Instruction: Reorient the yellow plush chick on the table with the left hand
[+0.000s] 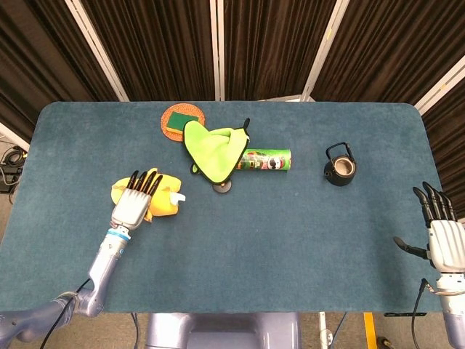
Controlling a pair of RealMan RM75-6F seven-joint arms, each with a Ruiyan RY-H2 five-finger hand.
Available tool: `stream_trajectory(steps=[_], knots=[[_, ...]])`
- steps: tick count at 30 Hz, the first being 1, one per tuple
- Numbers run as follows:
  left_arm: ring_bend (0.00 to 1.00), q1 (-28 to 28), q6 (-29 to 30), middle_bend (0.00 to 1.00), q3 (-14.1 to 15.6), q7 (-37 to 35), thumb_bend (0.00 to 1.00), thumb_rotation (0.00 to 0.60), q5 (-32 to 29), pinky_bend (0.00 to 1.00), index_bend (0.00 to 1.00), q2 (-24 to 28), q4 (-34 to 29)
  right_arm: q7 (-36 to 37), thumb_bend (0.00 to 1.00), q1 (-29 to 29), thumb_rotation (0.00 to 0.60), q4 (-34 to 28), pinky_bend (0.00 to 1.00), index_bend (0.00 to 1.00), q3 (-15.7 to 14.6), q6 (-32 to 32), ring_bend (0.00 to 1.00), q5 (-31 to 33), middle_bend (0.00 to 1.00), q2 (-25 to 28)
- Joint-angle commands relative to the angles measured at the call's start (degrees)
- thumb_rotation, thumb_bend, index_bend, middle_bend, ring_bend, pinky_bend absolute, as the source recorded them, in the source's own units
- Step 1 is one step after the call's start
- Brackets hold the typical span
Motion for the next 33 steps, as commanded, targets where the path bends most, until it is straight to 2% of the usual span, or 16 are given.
stream_trajectory(steps=[1,14,25,33], knots=[[0.00,0.43,0.23,0.00,0.15,-1.12,1.00,0.600,0.18,0.00,0.00,0.02,1.15,-0.09,0.06,-0.02,0.600,-0.06,0.00,0.02,0.00,0.07,0.00,-0.02,0.00,0.01],[0.00,1.93,1.76,0.00,-0.38,-8.66,1.00,0.600,1.44,0.00,0.00,2.62,5.16,-0.73,0.06,0.02,0.600,-0.42,0.00,0.02,-0.14,0.06,0.00,-0.18,0.00,-0.04],[0.00,-0.40,-0.24,0.00,-0.32,-5.83,1.00,0.600,2.23,0.00,0.00,-1.71,5.76,-0.25,0.06,-0.07,0.600,-0.60,0.00,0.02,-0.01,0.17,0.00,-0.03,0.00,0.20],[0.00,-1.76,2.94,0.00,-0.36,-4.82,1.00,0.600,5.19,0.00,0.00,-3.65,3.85,0.09,0.06,-0.10,0.600,-0.76,0.00,0.02,-0.16,0.32,0.00,-0.38,0.00,0.31]])
